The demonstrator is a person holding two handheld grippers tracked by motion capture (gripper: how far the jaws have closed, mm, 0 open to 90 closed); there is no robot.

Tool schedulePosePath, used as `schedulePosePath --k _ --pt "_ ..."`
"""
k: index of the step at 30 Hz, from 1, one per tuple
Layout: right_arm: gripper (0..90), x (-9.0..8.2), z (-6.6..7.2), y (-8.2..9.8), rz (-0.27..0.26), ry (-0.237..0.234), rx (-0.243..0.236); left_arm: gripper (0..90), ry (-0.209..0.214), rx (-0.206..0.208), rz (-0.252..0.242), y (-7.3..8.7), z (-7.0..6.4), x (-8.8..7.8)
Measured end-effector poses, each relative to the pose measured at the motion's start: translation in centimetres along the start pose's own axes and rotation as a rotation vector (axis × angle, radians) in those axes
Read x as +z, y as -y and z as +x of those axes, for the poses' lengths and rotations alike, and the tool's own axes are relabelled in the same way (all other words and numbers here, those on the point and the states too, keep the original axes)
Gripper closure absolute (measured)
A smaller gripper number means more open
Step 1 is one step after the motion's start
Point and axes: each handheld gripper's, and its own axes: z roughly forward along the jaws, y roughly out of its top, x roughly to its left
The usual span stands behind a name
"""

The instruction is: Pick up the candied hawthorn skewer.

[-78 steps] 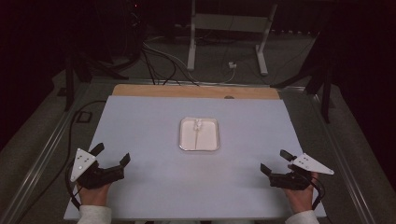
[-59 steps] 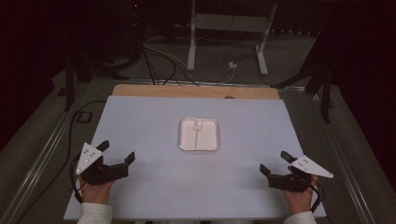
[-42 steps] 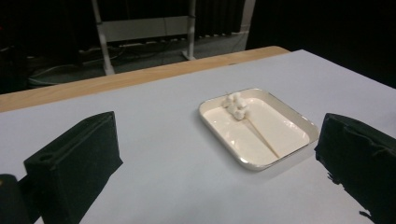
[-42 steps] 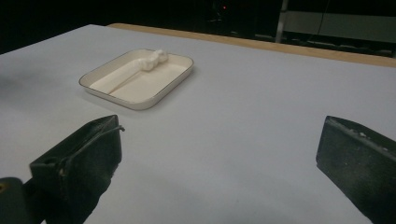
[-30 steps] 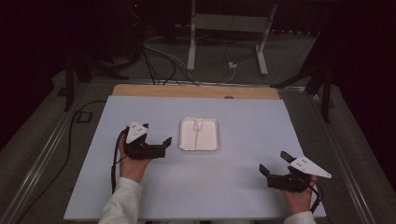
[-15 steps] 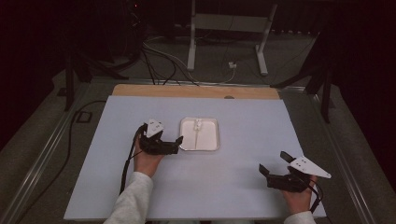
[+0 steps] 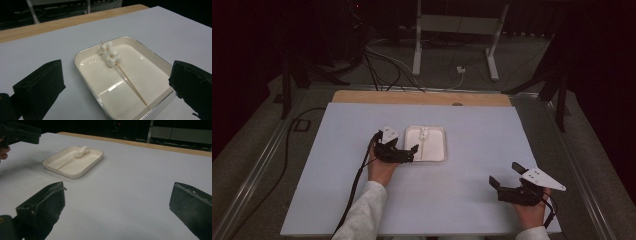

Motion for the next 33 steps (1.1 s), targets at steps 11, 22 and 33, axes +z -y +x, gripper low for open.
schedulePosePath --k 11,22,33 --pt "0.3 0.0 0.0 0.0 0.002 0.001 -0.004 1.2 0.024 -0.002 0.124 0.7 -1.3 3.0" --pt "0.3 0.0 -0.1 0.0 0.001 0.002 -0.004 25.3 -0.005 0.026 0.238 0.7 -2.9 5.1" --pt "0.3 0.1 0.0 0.0 0.003 0.000 -0.006 73.8 -0.052 0.090 0.321 0.6 -2.9 5.5"
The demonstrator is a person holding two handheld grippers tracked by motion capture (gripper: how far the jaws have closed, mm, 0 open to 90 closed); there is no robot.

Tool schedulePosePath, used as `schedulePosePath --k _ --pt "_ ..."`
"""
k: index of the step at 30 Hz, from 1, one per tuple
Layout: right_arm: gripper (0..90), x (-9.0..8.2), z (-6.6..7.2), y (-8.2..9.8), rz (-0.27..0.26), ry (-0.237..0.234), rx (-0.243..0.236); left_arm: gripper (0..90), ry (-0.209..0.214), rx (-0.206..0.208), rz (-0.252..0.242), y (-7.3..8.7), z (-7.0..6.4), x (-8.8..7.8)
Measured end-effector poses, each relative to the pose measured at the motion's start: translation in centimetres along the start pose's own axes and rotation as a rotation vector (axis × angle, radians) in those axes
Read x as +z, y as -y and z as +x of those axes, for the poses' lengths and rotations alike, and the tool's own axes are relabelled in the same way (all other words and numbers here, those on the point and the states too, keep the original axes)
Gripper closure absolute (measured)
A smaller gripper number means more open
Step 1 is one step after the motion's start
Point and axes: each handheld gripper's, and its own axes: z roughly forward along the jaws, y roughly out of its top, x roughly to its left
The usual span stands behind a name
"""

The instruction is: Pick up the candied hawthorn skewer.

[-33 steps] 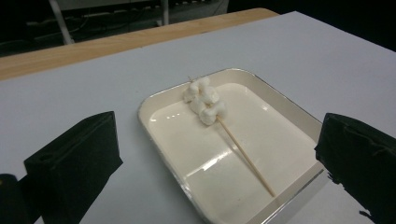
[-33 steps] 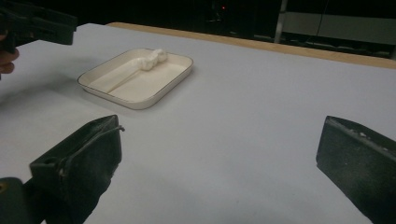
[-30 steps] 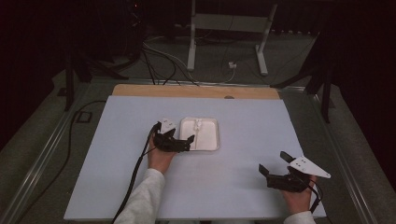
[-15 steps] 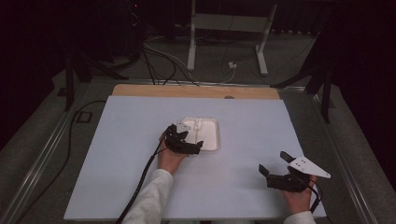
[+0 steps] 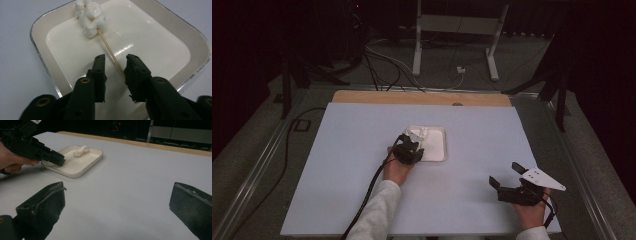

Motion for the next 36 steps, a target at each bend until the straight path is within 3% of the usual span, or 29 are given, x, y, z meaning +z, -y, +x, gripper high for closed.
schedulePosePath --k 5,9,13,18,25,29,33,34,36 --pt "0.3 0.0 0.0 0.0 0.002 -0.001 -0.002 86.3 -0.024 -0.016 0.007 -0.5 0.3 0.4" --pt "0.3 0.0 0.0 0.0 0.001 0.000 0.001 89.8 -0.053 -0.031 0.028 -1.1 0.5 0.8" --pt "0.3 0.0 0.0 0.0 0.002 0.000 -0.001 90.0 -0.041 -0.056 0.033 -1.4 0.8 0.9" --pt "0.4 0.0 -0.1 0.1 0.003 0.002 0.000 90.0 0.004 -0.105 0.047 -1.6 1.5 0.4" --pt "0.3 0.0 -0.1 0.1 0.005 0.003 0.000 90.0 0.030 -0.096 0.080 -1.4 1.7 -1.6" --pt "0.4 0.0 0.0 0.1 0.007 0.003 -0.002 89.4 0.063 -0.096 0.112 -0.6 1.9 -1.8" --pt "0.3 -0.1 -0.1 0.1 0.005 0.005 0.001 82.5 0.070 -0.084 0.144 -0.3 1.8 -1.9" --pt "0.3 -0.1 -0.1 0.1 0.006 0.006 0.001 82.5 0.070 -0.069 0.172 -0.1 1.7 -2.1" --pt "0.3 0.0 -0.1 0.1 0.008 0.006 0.001 86.6 0.069 -0.068 0.177 0.0 1.7 -2.1"
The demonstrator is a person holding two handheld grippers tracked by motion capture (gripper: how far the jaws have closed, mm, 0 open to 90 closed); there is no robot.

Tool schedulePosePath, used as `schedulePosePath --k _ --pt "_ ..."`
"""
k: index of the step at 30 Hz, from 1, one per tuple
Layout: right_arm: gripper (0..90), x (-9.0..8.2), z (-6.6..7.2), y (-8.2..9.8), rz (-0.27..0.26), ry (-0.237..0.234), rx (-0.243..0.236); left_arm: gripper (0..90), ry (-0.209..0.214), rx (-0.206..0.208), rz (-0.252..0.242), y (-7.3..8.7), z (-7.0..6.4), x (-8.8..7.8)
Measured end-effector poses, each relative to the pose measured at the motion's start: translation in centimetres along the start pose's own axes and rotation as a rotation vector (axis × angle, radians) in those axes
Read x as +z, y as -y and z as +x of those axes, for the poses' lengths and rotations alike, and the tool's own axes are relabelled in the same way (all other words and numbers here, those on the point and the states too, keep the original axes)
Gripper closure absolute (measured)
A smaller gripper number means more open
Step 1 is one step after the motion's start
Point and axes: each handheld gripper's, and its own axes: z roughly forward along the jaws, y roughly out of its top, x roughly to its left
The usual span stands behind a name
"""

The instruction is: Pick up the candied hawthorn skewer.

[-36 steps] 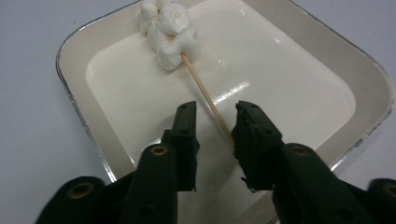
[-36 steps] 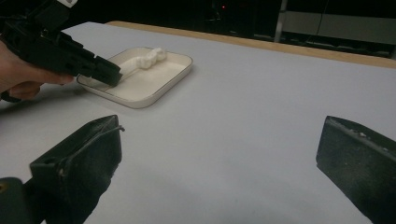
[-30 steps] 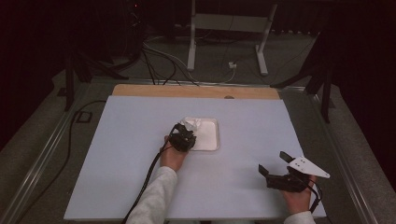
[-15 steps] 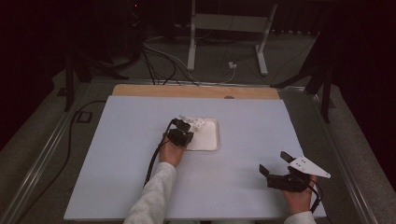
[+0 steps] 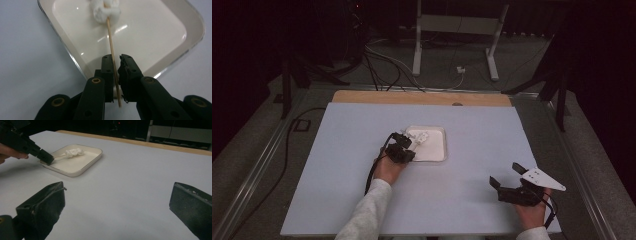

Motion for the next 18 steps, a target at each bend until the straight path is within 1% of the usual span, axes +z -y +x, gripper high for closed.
schedulePosePath --k 1,2,3,4,6,9,18 --pt "0.3 0.0 0.0 0.0 0.000 0.000 0.000 86.6 -0.003 0.003 0.005 0.1 0.0 -0.1" --pt "0.3 0.0 0.0 0.0 0.000 -0.001 -0.003 90.0 0.001 0.003 0.008 0.1 0.1 -0.2" --pt "0.3 0.0 0.0 0.0 0.000 -0.001 -0.003 90.0 0.008 0.005 0.006 0.1 0.1 -0.3" --pt "0.3 0.0 0.1 0.0 0.000 0.000 -0.003 90.0 0.004 0.008 0.005 0.1 0.0 -0.3" --pt "0.3 0.0 0.1 0.0 0.001 -0.001 -0.005 90.0 0.024 0.002 -0.004 0.2 0.0 -0.6" --pt "0.4 0.0 0.0 0.0 0.001 -0.001 -0.003 90.0 0.045 -0.009 -0.031 0.3 0.1 -1.1" --pt "0.3 0.0 0.1 0.0 0.003 -0.002 -0.002 90.0 0.060 -0.012 -0.111 0.8 0.2 -2.9"
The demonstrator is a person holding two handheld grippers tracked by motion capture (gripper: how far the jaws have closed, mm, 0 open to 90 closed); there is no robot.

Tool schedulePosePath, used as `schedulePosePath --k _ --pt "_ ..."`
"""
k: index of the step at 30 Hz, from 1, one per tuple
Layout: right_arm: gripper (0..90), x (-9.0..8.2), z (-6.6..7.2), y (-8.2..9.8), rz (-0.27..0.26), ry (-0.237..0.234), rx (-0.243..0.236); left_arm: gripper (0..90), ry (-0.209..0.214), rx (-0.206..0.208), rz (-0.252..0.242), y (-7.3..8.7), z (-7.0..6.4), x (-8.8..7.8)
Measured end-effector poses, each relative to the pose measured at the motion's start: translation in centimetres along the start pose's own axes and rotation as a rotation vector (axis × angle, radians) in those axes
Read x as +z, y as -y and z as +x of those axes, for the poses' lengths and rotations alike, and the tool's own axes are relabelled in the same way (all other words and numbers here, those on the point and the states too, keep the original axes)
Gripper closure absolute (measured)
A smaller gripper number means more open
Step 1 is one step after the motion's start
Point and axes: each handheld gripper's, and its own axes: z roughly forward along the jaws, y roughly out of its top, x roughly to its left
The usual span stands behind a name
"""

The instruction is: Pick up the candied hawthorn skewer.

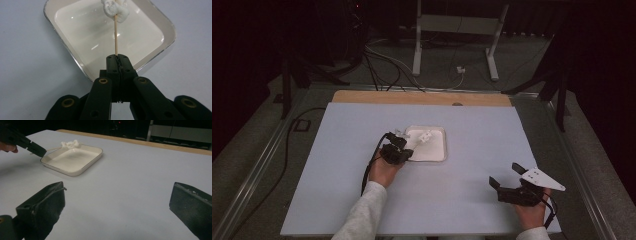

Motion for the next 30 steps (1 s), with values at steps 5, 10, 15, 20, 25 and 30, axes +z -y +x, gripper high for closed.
schedulePosePath --k 5,10,15,20,25,30 --pt "0.4 0.0 0.0 0.0 0.001 -0.002 -0.002 90.0 0.002 -0.014 -0.045 0.4 0.1 -0.9" --pt "0.4 0.0 0.1 0.0 0.002 0.001 -0.002 90.0 0.008 -0.023 -0.088 0.7 0.3 -1.7" --pt "0.3 0.1 0.0 0.0 0.003 0.001 0.002 90.0 0.008 -0.030 -0.127 1.1 0.5 -2.6" --pt "0.4 0.0 0.1 0.1 0.008 0.001 0.003 90.0 0.011 -0.041 -0.169 1.7 0.6 -3.5" --pt "0.3 0.1 0.0 0.1 0.006 0.000 0.012 90.0 0.016 -0.040 -0.209 2.2 0.6 -4.6" --pt "0.3 0.4 0.0 0.2 0.005 -0.022 0.038 90.0 0.027 -0.030 -0.251 2.8 0.5 -5.4"
